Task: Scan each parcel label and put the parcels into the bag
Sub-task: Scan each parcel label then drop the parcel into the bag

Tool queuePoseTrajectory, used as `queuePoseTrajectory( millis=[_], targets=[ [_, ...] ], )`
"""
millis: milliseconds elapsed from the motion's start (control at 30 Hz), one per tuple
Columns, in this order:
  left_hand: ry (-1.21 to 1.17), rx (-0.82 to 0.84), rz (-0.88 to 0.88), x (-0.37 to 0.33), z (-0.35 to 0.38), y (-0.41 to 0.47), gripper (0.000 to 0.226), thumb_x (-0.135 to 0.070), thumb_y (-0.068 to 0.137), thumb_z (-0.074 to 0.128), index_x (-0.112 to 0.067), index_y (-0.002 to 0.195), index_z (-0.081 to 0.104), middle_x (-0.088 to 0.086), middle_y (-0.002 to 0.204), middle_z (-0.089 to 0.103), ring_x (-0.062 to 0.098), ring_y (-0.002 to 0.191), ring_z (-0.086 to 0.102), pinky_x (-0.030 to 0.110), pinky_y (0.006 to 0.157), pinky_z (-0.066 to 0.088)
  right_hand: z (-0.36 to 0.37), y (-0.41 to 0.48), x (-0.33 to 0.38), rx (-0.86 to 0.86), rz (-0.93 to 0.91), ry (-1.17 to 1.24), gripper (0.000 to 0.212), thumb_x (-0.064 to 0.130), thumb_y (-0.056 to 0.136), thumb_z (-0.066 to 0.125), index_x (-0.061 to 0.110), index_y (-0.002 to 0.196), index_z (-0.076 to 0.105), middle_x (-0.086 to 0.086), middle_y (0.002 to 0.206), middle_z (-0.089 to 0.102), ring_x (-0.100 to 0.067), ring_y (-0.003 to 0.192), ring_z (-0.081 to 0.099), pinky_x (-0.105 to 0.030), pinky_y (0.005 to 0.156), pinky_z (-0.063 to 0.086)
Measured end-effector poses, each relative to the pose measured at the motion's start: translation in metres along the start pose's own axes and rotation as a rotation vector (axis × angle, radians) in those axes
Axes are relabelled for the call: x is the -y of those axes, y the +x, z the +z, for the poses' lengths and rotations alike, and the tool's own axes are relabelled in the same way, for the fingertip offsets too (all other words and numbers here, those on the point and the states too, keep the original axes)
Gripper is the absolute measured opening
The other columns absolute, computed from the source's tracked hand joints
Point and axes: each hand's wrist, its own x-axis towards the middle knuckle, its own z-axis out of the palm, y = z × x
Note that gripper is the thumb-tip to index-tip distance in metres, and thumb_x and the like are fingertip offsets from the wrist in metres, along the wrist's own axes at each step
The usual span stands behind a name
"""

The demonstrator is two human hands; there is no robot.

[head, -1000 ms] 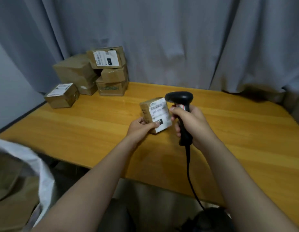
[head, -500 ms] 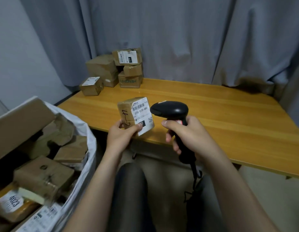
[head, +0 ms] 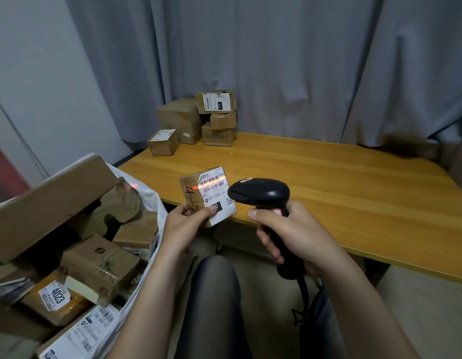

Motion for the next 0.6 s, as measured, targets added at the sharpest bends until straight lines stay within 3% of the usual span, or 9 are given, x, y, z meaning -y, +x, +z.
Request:
queuePoseTrajectory(
  millis=[133,267,400,467,600],
  targets=[
    [0.006,0.008,0.003,0.002,0.0,0.001,0.043,-0.023,0.081,0.086,-0.018,0.121,0.071,-0.004,0.11,0.077,0.01,0.1,0.072,0.019,0.071,0.052,-0.001,0.0,-0.001,-0.031,0.003,0.037,0.02,0.024,0.101,0.066,0.008,0.091,0.059,-0.01,0.063,0.058,-0.02,0.042,0.043,-0.029,0.044,0.035],
    [0.044,0.015,-0.004,0.006,0.002,0.002,0.041,-0.022,0.084,0.084,-0.017,0.123,0.071,-0.005,0.11,0.077,-0.002,0.085,0.068,0.008,0.053,0.048,-0.004,0.003,-0.006,-0.094,-0.015,0.052,0.023,0.024,0.101,0.066,0.007,0.086,0.059,-0.01,0.064,0.058,-0.02,0.042,0.043,-0.03,0.044,0.035],
    [0.077,0.01,0.007,0.008,-0.002,0.002,0.037,-0.019,0.085,0.083,-0.016,0.12,0.07,-0.01,0.101,0.076,-0.01,0.07,0.068,0.005,0.05,0.045,-0.006,0.01,-0.008,-0.201,-0.009,0.061,0.02,0.023,0.1,0.068,0.004,0.097,0.063,-0.007,0.064,0.059,-0.018,0.044,0.045,-0.03,0.043,0.037],
    [0.102,0.008,0.027,0.004,-0.007,0.0,0.038,-0.021,0.083,0.085,-0.018,0.119,0.071,-0.011,0.101,0.076,-0.01,0.074,0.069,0.008,0.056,0.048,-0.006,0.015,-0.007,-0.218,-0.01,0.057,0.019,0.024,0.1,0.068,0.005,0.102,0.064,-0.006,0.065,0.059,-0.018,0.045,0.047,-0.03,0.043,0.039],
    [0.127,-0.05,0.054,-0.007,-0.026,-0.005,0.04,-0.018,0.077,0.089,-0.016,0.112,0.072,-0.002,0.105,0.078,0.012,0.096,0.074,0.03,0.086,0.059,0.004,0.029,-0.003,-0.186,-0.028,0.023,0.016,0.025,0.099,0.069,0.01,0.1,0.065,-0.006,0.067,0.061,-0.016,0.045,0.049,-0.029,0.043,0.041]
  ],
)
